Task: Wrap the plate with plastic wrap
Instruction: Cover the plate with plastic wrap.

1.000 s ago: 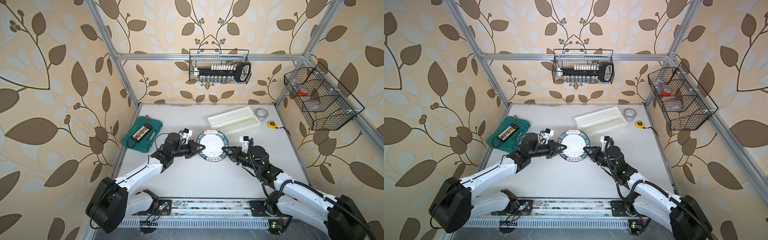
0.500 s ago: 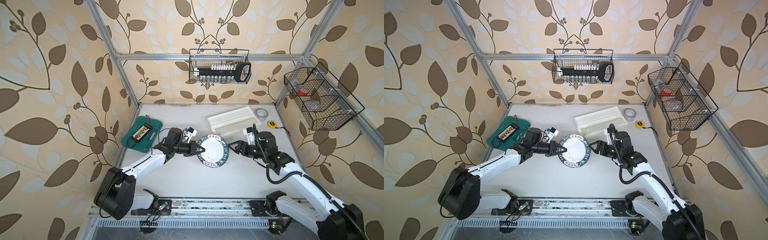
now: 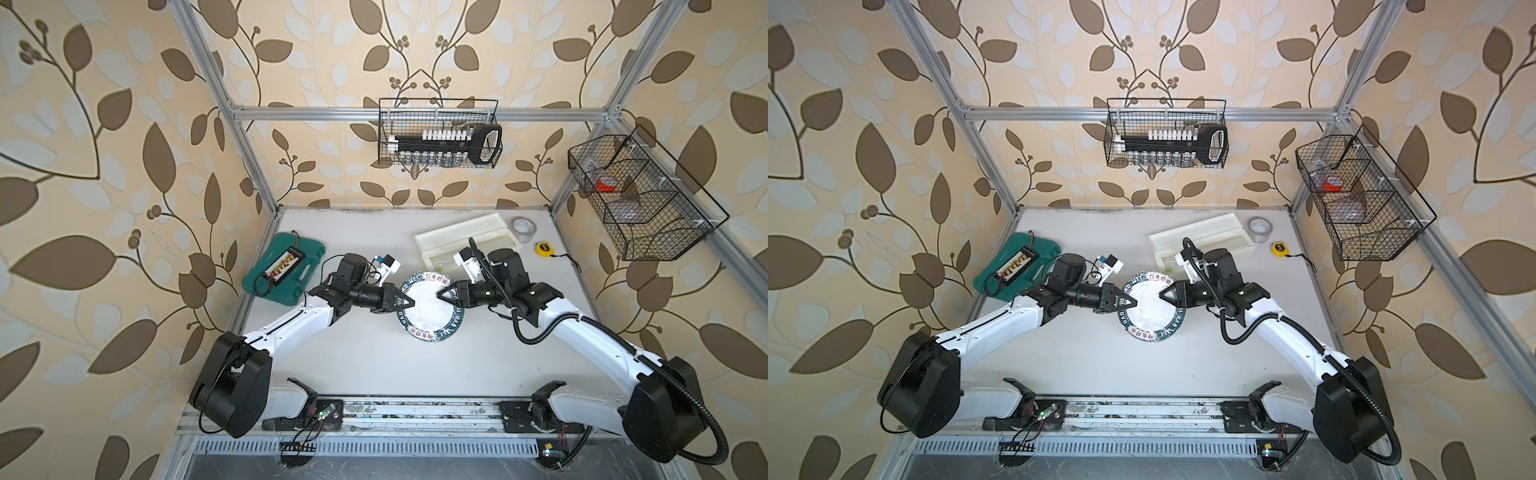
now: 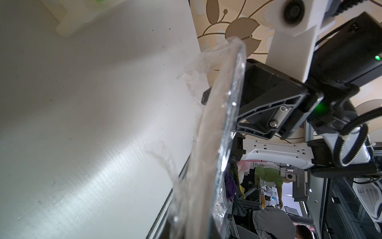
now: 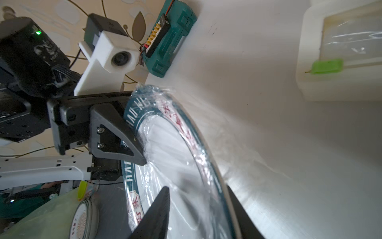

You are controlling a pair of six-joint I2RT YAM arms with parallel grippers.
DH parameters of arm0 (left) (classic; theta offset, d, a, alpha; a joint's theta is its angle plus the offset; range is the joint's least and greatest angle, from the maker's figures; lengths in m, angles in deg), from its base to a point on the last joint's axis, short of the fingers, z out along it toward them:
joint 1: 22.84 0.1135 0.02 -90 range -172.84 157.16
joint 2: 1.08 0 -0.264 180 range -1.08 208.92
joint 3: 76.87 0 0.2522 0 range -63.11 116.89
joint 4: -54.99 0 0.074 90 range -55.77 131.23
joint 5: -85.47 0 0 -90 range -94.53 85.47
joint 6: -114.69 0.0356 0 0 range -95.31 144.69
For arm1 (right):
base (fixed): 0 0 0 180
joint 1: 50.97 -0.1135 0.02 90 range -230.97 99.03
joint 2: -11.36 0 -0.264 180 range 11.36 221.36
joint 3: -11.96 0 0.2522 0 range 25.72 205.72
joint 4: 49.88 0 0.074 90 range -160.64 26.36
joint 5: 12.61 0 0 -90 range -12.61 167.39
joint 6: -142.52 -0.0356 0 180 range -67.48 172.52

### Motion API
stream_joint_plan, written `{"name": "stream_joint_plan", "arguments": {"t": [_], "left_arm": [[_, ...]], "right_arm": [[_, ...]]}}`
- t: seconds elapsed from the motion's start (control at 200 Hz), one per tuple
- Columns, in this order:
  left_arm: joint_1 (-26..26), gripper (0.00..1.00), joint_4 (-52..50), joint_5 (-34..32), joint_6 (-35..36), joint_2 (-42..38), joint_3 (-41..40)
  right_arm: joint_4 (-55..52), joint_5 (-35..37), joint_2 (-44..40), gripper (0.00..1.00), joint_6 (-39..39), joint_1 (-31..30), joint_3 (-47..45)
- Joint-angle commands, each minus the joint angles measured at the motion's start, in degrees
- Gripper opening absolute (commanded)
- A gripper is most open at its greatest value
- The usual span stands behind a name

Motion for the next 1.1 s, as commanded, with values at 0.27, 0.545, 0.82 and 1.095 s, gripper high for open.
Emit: {"name": "stream_joint_plan", "arguments": {"t": [0.27,0.545,0.82,1.095], "left_arm": [[-0.61,0.0,18.9,-3.34,-9.51,2.93,-3.3],[2.28,0.0,26.5,-6.44,-20.23,1.84,-7.19],[2.06,0.0,34.11,-11.29,-29.29,1.28,-10.98],[0.55,0.0,27.87,-12.46,-24.47,-0.52,-9.75]], "right_arm": [[34.5,-22.89,3.19,0.08,-23.83,3.37,-8.54],[19.56,-17.28,-0.5,0.76,-20.23,14.71,-11.61],[20.67,-15.05,-7.16,0.75,-25.62,16.6,-19.08],[-8.87,12.81,-7.81,0.57,-12.2,5.81,-4.1]]}}
